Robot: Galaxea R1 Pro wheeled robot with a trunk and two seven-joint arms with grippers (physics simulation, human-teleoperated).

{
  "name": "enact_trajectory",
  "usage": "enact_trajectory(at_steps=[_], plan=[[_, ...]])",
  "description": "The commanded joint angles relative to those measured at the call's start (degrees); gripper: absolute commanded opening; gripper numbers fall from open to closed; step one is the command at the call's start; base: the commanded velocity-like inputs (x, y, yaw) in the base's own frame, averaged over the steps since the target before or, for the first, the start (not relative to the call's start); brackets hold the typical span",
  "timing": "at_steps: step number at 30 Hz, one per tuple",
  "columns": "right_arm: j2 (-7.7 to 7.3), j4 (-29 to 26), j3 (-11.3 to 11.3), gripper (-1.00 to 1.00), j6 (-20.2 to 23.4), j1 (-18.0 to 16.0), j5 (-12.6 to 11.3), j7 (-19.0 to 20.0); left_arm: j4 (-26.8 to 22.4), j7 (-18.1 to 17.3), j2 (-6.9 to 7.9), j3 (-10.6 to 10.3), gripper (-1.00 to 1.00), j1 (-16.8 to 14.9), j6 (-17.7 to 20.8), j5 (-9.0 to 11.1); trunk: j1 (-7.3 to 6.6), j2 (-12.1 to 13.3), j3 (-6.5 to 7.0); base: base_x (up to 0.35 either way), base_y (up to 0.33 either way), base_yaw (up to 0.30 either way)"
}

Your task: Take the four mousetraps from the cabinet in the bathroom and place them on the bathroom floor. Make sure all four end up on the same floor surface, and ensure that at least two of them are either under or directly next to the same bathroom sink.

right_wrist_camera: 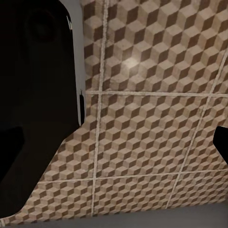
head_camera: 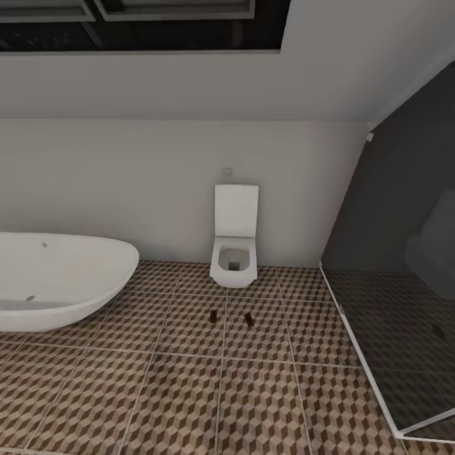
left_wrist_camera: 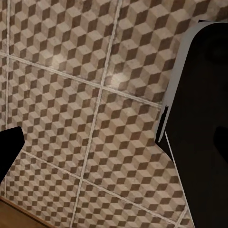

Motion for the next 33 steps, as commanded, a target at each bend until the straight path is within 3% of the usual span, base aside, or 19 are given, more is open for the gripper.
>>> enact_trajectory(at_steps=[1,33], plan=[[0.00,-0.02,0.14,1.00,0.07,-0.03,-0.02,-0.14,0.19,0.05,-0.03,-0.49,1.00,-0.08,-0.29,0.35,0.03,-0.10,-0.10,0.000,0.000,0.000],[0.00,-0.02,0.14,1.00,0.07,-0.03,-0.02,-0.14,0.19,0.07,-0.03,-0.49,1.00,-0.11,-0.29,0.37,0.03,-0.10,-0.10,0.000,0.000,0.000]])
